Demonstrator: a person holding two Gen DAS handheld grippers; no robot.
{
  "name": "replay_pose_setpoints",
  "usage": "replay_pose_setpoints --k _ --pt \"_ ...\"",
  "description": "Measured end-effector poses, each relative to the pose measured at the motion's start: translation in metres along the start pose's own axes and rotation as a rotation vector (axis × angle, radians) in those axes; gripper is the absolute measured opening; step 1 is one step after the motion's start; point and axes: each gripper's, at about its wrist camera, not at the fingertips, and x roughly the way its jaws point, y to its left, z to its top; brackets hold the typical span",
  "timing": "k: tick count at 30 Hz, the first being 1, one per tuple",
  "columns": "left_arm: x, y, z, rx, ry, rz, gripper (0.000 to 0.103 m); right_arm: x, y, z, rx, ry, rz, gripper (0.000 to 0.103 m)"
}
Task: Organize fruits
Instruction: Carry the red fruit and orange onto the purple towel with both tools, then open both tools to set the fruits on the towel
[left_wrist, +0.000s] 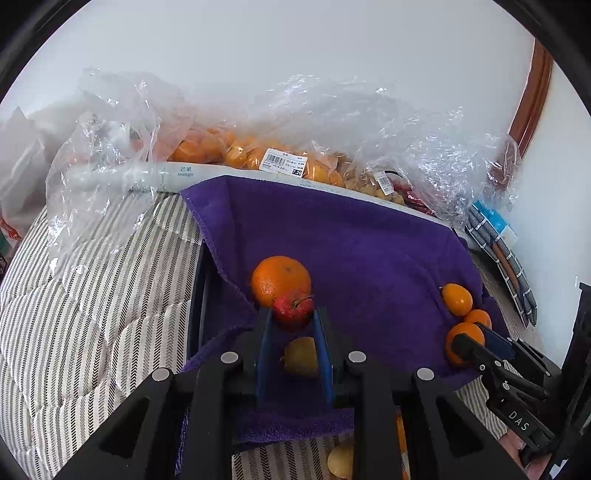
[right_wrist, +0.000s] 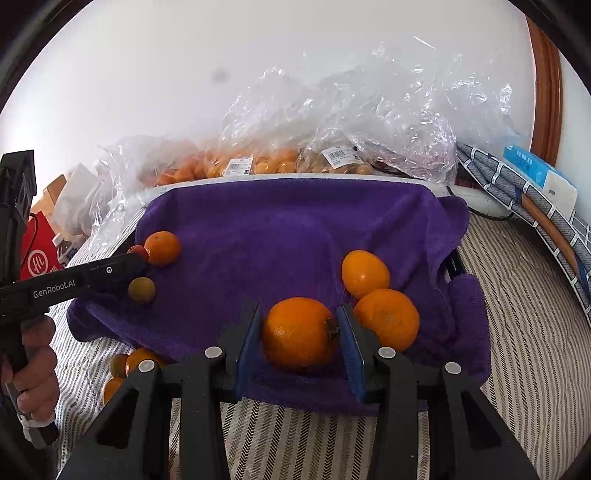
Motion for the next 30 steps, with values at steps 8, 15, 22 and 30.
replay_pose_setpoints --k 8,15,22,30 --pt "0.002 -0.008 -0.001 0.038 -0.003 -0.001 0.022 -0.005 -0.001 -0.001 0.006 -0.025 -0.009 0.042" --pt "-0.005 -0.011 -0.001 0.041 -0.028 0.0 0.034 -0.025 0.003 -0.001 0.018 -0.039 -0.037 0.049" --pt "-0.029 -0.011 -0.003 0.046 -0.074 -0.001 0.039 -0.056 0.014 -0.008 0.023 -0.048 -0.058 0.05" --pt "-0.067 0.012 -0.03 0.006 -0.07 0.048 0.041 -0.073 0.036 -0.032 -0.01 -0.003 -0.081 0.05"
